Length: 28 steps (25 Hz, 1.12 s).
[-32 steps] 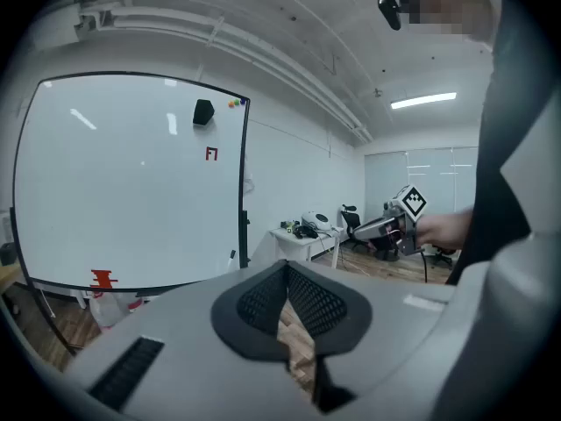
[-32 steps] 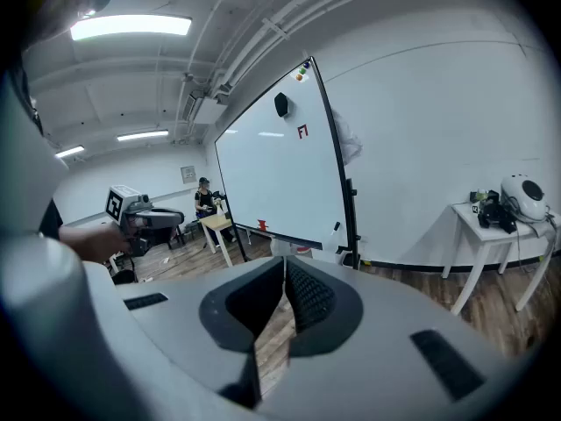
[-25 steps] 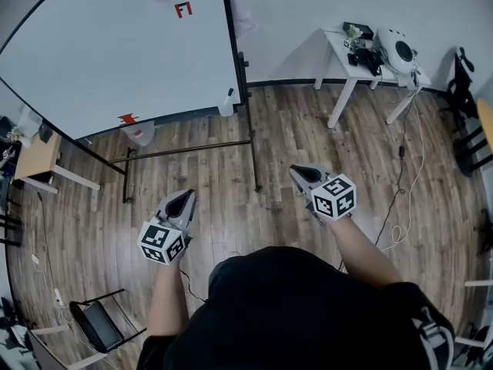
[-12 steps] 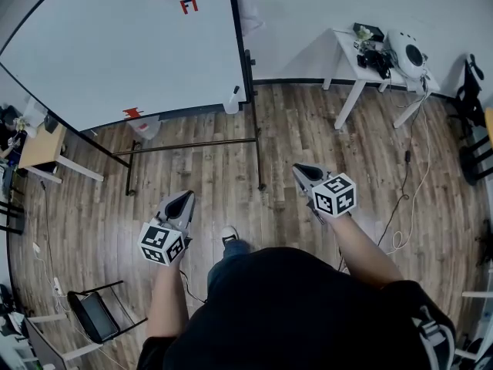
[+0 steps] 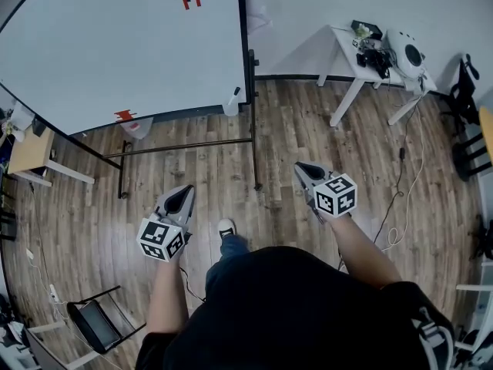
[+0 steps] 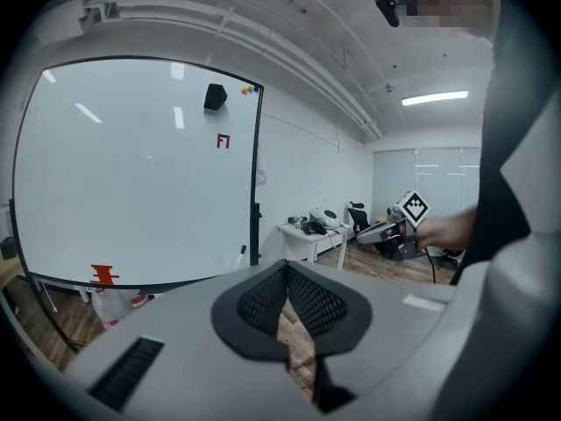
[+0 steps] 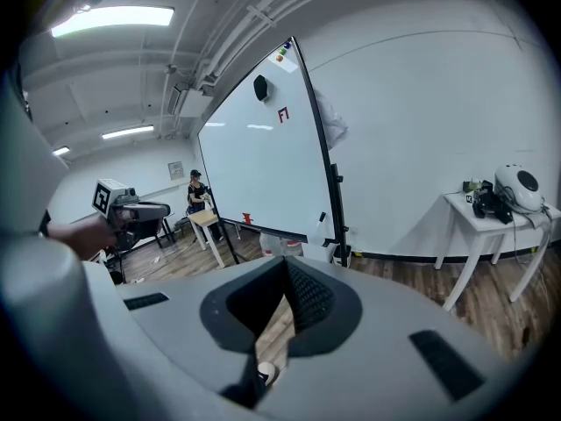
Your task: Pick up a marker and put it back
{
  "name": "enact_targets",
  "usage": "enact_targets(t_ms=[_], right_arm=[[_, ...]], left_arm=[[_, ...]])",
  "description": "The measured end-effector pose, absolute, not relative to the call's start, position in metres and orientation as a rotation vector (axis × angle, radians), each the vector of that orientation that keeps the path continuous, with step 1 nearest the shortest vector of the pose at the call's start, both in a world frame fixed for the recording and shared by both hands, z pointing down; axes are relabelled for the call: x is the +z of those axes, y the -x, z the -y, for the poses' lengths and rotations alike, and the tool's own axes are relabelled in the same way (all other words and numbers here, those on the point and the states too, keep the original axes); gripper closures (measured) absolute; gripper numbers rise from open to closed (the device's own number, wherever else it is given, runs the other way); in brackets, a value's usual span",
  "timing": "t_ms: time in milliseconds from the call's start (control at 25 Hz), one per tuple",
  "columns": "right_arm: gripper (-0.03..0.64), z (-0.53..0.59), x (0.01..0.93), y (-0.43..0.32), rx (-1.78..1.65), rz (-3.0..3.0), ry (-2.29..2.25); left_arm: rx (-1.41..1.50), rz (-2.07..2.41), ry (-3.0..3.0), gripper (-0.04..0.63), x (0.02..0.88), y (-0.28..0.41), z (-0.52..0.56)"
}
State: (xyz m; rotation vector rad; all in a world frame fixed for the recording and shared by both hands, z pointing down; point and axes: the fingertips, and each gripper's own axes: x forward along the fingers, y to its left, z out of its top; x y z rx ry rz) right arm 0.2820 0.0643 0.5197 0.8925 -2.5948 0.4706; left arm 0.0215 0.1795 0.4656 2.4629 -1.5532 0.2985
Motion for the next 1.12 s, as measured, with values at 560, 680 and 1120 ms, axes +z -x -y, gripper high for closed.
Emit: enact_targets(t_ms=[560, 680, 1120], right_arm=[[0.621, 0.005, 0.512, -0.188, 0.48, 2.643, -0.927], [0.621, 0.019, 0.507, -0.174, 0.45, 2.648, -0.961], [0.621, 0.055, 0.5, -0.136, 0.431, 2.599, -1.061]], left_arm=[[0.292, 1.466, -2.528, 0.584, 0.467, 0.067, -0.083], [0.282, 1.444, -2.54, 0.584, 0.467, 0.083, -0.063], [0.241, 1.328, -2.605, 0.584, 0.468, 0.122, -0.013]])
